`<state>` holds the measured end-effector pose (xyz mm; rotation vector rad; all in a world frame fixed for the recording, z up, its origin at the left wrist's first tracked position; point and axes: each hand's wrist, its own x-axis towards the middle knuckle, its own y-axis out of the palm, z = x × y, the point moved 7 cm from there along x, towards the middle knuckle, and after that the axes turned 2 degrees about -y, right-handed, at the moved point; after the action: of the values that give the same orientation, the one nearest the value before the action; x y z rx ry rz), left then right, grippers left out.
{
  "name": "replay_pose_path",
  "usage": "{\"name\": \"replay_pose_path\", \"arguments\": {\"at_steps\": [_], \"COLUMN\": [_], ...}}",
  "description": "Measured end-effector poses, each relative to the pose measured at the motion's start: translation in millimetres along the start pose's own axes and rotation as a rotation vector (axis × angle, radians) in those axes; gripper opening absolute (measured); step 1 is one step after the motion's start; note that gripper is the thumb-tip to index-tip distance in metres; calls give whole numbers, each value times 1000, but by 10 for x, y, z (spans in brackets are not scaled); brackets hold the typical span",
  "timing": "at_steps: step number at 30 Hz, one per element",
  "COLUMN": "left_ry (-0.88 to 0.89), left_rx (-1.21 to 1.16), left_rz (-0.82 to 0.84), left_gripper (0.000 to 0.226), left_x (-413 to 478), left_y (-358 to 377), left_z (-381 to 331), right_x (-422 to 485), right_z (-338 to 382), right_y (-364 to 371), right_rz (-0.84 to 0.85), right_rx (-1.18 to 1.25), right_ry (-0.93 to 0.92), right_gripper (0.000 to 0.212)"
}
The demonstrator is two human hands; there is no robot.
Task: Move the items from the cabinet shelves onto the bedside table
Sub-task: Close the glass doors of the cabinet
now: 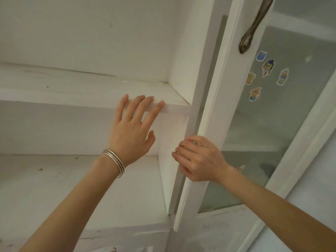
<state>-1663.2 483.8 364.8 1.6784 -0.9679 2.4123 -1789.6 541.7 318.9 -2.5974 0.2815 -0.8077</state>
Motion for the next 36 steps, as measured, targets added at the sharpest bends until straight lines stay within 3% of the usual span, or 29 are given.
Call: {"name": "replay_pose_path", "arguments": {"at_steps": [36], "left_ry": [-75], "left_rx": [-71], "left_rz": [-8], "left_gripper": [61], "left_x": [17], "left_y": [-61], "left_z": [-51], "right_x": [48], "right_z": [-20], "right_y": [106], "right_rz": [45], "right_rx": [-36], "right_ry": [19], "right_gripper": [17]}}
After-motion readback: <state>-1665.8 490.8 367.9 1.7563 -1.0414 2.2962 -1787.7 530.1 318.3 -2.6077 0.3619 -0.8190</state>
